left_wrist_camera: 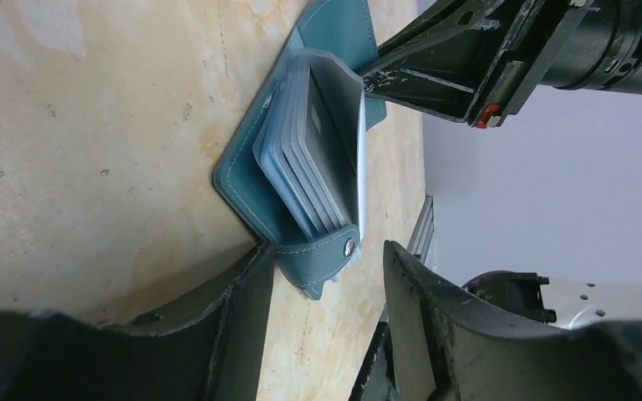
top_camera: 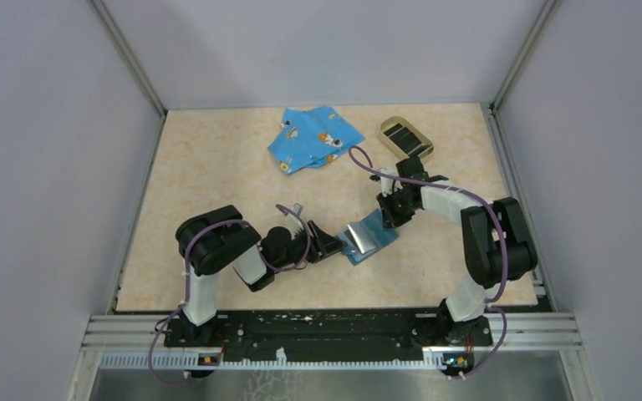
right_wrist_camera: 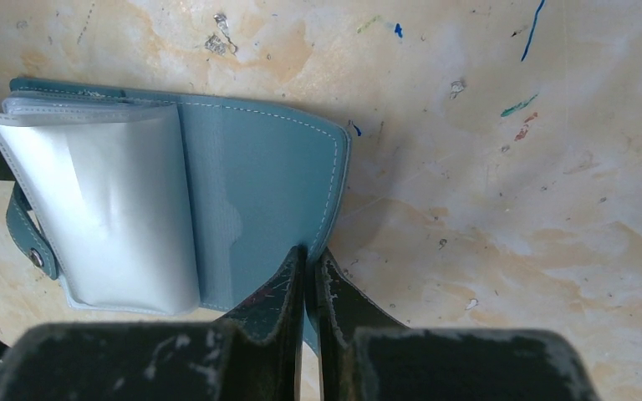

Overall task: Put the credit cards into the card holder
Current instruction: Open the card holder at the center of the board.

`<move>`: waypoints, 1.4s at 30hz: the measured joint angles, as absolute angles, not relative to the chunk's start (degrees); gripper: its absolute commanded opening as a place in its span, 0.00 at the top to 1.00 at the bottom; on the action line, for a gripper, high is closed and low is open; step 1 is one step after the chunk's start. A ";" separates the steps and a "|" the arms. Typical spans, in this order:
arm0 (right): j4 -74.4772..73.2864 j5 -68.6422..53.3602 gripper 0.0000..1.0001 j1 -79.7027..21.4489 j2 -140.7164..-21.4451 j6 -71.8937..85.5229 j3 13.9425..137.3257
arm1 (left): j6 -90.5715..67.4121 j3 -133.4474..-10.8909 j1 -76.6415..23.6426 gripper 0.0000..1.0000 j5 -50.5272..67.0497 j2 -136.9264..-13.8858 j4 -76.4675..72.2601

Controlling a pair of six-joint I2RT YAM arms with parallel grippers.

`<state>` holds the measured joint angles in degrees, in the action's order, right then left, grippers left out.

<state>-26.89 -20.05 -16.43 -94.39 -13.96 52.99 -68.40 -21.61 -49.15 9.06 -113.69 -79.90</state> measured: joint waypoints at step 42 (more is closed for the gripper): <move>-27.55 -20.84 0.95 -16.43 -95.11 -14.94 53.76 | -48.07 -56.86 -65.67 0.44 -27.49 -102.91 4.58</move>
